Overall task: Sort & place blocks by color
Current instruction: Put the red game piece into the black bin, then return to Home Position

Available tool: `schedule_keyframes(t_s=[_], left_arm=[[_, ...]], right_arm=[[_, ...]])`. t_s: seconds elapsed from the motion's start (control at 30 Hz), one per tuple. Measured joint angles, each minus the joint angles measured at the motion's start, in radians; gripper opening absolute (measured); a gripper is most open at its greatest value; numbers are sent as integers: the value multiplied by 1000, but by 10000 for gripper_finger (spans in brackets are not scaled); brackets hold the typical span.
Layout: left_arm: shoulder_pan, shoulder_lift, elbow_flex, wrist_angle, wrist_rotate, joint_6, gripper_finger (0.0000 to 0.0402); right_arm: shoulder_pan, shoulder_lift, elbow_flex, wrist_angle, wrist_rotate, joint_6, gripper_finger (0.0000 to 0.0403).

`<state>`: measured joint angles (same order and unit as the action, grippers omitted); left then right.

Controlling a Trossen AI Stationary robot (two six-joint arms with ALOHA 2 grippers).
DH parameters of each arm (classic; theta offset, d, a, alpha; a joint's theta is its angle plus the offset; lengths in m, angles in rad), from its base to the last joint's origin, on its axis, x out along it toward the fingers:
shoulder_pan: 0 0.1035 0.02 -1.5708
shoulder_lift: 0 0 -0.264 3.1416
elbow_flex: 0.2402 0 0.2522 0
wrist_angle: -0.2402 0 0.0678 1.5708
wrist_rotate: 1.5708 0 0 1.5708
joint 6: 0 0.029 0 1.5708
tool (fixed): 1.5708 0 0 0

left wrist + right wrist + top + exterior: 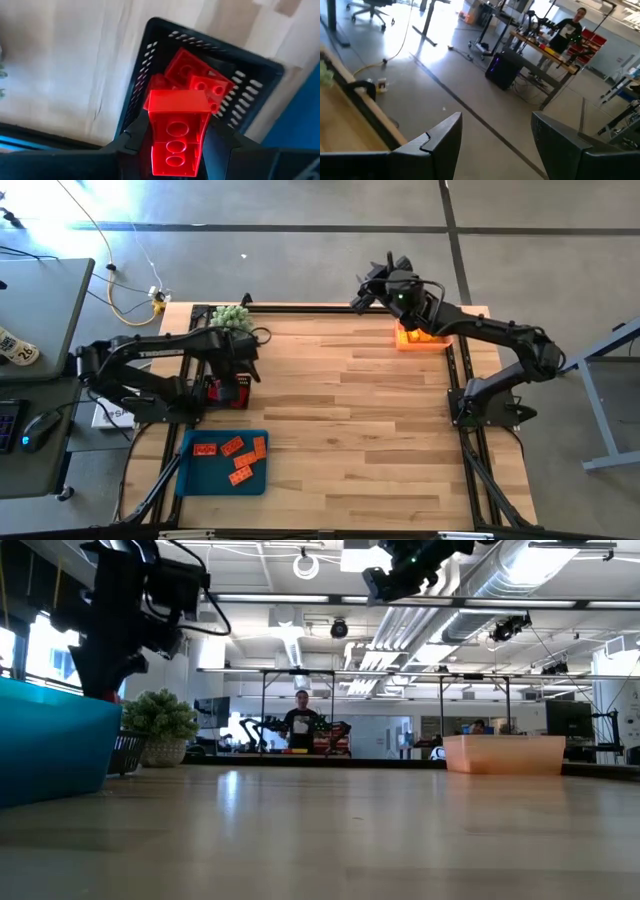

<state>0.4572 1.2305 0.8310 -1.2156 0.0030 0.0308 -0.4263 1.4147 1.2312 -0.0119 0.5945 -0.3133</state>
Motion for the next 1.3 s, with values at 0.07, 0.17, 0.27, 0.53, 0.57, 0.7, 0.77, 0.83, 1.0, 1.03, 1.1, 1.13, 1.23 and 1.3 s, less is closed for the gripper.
schedule_keyframes(t_s=[0.07, 0.17, 0.27, 0.53, 0.57, 0.7, 0.77, 0.83, 1.0, 1.03, 1.1, 1.13, 1.23, 1.3], left_arm=[[0, 25, 0, 0, -14, 0, 104], [0, 61, 0, 0, -16, 0, 104], [-3, 95, 0, 0, -12, -5, 104], [-61, 163, 0, 0, -10, -49, 190], [-68, 169, 0, 0, -11, -51, 203], [-88, 179, 0, 0, -11, -59, 231], [-94, 179, 0, -3, -14, -73, 234], [-100, 178, 0, -6, -14, -72, 236], [-101, 142, 15, -34, -14, -62, 237], [-101, 129, 21, -42, -15, -54, 237], [-98, 95, 38, -44, -17, -35, 238], [-95, 77, 46, -42, -17, -22, 238], [-81, 11, 65, -12, -18, -2, 238], [-67, -40, 67, 29, -18, -1, 238]], right_arm=[[14, 0, 0, -43, 8, 0, 225], [31, 0, 0, -91, 22, 1, 225], [48, 0, 0, -127, 24, 1, 225], [85, 0, 0, -153, 50, 37, 224], [89, 0, 0, -154, 51, 43, 224], [96, 0, 0, -168, 51, 48, 224], [96, 0, 0, -166, 51, 60, 224], [95, 0, 0, -166, 51, 73, 224], [95, 0, 0, -168, 49, 78, 224], [95, 0, 0, -168, 41, 78, 224], [95, 0, 0, -166, 17, 78, 224], [95, 0, 0, -165, -2, 78, 224], [86, 0, 0, -165, -66, 73, 224], [73, 0, -3, -167, -121, 73, 224]])
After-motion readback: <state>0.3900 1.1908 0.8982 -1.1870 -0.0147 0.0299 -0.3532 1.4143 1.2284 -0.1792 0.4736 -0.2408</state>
